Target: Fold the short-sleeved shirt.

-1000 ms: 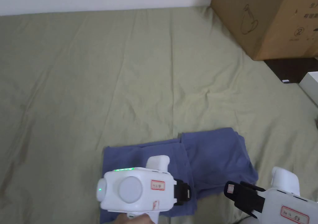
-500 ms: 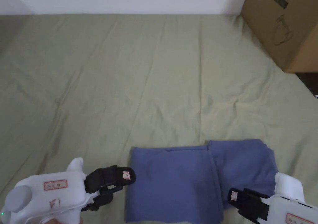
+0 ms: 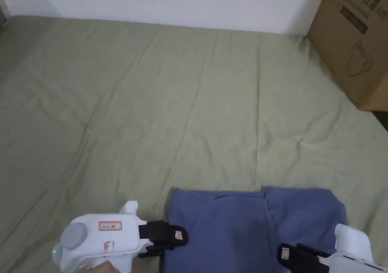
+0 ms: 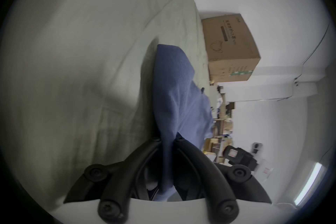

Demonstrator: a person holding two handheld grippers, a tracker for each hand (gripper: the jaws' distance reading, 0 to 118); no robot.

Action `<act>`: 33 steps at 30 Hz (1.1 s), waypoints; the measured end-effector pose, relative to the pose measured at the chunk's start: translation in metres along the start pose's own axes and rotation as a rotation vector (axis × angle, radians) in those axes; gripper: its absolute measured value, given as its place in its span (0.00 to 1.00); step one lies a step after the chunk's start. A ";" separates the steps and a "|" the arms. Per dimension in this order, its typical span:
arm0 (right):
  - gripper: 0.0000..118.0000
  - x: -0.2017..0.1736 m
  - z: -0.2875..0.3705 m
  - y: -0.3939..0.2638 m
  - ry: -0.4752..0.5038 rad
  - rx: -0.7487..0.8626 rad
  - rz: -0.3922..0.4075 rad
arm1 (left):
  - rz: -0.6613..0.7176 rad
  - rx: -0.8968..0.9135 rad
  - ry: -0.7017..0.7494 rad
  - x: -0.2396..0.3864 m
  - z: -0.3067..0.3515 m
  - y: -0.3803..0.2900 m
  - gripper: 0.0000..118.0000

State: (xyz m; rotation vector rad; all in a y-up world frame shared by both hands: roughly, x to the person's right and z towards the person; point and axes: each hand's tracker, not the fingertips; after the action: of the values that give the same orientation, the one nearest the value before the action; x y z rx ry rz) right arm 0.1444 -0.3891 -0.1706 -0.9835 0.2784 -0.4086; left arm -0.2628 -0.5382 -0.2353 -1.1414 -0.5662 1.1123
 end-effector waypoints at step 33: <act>0.00 0.010 -0.004 -0.009 0.046 -0.019 -0.009 | -0.172 0.225 0.382 0.161 0.098 0.003 0.04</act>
State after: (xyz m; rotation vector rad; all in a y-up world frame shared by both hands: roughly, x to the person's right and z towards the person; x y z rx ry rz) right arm 0.1497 -0.4012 -0.1656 -0.9948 0.3196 -0.4376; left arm -0.2828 -0.3510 -0.2283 -1.0517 -0.2287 0.7628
